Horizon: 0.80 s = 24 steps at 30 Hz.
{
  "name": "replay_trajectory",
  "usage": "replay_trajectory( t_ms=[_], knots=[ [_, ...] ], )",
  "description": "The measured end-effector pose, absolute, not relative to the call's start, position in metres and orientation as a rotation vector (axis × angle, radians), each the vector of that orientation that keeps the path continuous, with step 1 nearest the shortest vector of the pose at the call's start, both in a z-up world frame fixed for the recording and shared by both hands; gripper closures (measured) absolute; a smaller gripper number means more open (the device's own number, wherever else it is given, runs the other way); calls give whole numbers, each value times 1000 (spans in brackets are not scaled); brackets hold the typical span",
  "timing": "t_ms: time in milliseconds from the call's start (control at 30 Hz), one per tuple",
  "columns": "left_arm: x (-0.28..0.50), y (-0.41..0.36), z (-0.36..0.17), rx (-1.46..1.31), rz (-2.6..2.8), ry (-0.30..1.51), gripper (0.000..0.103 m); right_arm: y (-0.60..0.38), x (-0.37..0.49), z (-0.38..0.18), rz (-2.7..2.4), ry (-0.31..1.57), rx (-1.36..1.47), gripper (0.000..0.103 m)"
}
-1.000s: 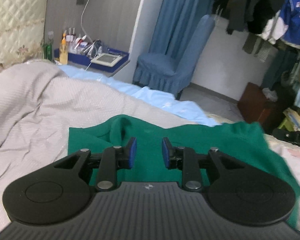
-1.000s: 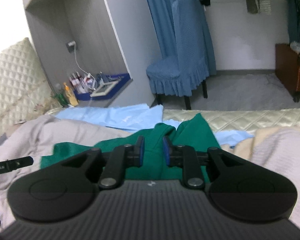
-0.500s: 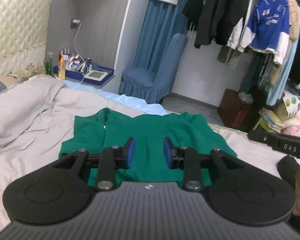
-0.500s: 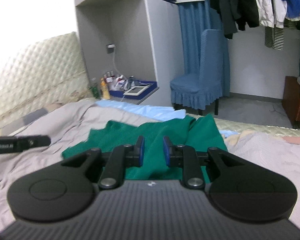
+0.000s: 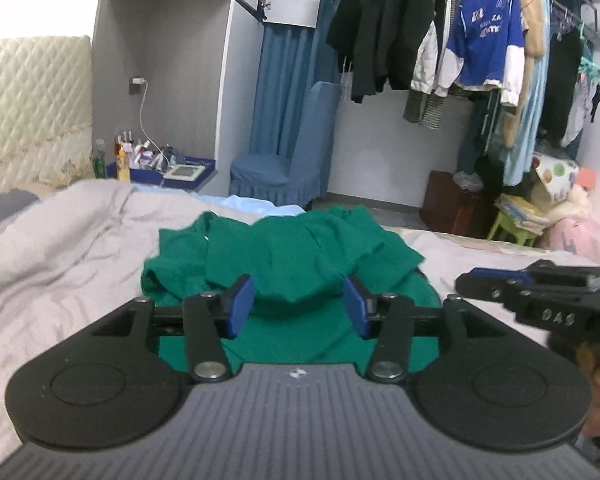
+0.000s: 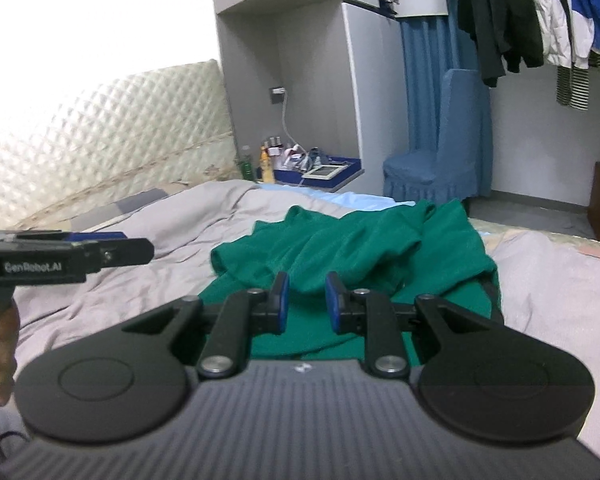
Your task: Fold large clothes
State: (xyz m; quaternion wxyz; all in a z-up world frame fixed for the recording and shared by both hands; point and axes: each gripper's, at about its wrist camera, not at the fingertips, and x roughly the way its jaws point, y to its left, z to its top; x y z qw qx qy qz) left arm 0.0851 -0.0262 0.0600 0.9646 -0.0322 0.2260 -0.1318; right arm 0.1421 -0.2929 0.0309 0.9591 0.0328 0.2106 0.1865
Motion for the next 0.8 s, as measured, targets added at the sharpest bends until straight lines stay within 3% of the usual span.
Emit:
replay_trajectory(
  t_ms=[400, 800],
  knots=[
    [40, -31, 21, -77, -297, 474, 42, -298, 95, -6, 383, 460, 79, 79],
    [64, -26, -31, -103, -276, 538, 36, -300, 110, -33, 318, 545, 108, 79]
  ],
)
